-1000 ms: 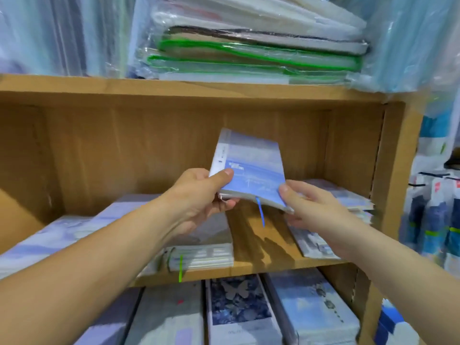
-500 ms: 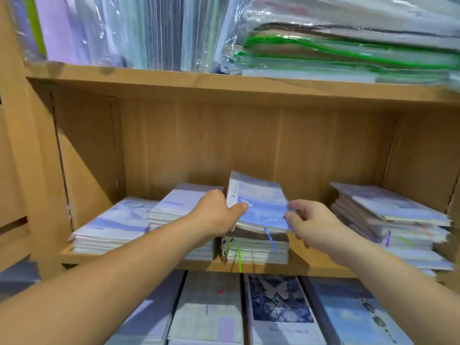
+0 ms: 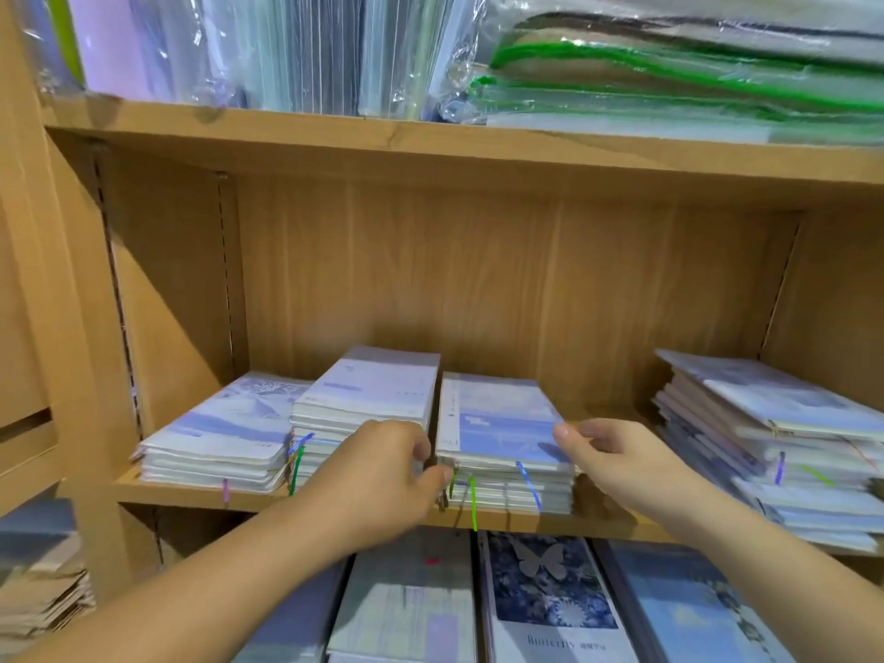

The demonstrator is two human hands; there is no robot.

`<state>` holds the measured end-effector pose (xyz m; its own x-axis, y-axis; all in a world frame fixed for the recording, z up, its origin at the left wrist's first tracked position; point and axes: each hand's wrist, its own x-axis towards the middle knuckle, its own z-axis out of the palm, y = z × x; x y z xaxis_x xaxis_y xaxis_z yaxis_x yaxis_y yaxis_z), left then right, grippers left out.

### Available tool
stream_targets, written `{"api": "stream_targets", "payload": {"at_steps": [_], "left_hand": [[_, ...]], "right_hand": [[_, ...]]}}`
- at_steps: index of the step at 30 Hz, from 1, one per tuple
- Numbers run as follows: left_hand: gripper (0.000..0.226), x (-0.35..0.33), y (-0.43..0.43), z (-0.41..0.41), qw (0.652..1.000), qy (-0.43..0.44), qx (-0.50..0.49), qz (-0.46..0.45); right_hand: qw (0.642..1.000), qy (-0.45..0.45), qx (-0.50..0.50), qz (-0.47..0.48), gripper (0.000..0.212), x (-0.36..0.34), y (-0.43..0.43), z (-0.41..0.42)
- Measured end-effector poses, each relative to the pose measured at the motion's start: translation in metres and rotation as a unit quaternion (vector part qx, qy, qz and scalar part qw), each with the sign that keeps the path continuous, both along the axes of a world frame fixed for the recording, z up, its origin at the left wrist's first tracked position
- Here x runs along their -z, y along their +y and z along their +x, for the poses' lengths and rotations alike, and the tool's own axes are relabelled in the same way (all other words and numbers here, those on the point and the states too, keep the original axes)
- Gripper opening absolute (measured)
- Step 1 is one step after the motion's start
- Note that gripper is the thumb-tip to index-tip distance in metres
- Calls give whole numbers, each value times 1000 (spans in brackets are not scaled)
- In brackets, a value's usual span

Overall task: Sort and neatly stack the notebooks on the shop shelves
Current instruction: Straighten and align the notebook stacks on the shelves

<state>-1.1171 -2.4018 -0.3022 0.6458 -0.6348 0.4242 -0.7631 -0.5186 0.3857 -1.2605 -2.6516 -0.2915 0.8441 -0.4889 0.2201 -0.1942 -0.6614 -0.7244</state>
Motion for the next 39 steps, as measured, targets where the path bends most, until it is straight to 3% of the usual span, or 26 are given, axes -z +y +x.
{"api": "stream_targets", "payload": {"at_steps": [2,5,9,14,17,18,20,22,28,39], "left_hand": [[43,6,2,-1,1000,-12,9,6],[46,10,-5,-1,1000,-24,11,-11],[42,16,-19,-1,999,-22,7,-38],[43,26,-28,-3,996,48,36,-69],[43,26,-26,0,997,32,35,-57],[39,24,-25,1,998,17,30,-52],[30,21,-23,2,999,-6,22,-37],[38,22,-25,0,1000,-14,16,-19],[41,33,-26,0,997,68,17,-40],[37,28,-29,4,998,-41,-19,35]], "right_hand": [[998,20,-29,43,60,-3,2,-5],[994,36,-66,76,41,0,7,-6],[990,9,-85,111,35,4,9,-5],[993,-18,-73,94,38,14,2,-3],[993,-14,-67,99,36,16,-7,-4],[992,-22,-63,103,48,15,-9,-5],[993,-25,-79,89,92,14,-13,-5],[994,-14,-98,47,102,13,-13,-2],[998,-27,-59,-16,82,14,-4,9],[998,-32,-46,-2,77,17,-8,18]]}}
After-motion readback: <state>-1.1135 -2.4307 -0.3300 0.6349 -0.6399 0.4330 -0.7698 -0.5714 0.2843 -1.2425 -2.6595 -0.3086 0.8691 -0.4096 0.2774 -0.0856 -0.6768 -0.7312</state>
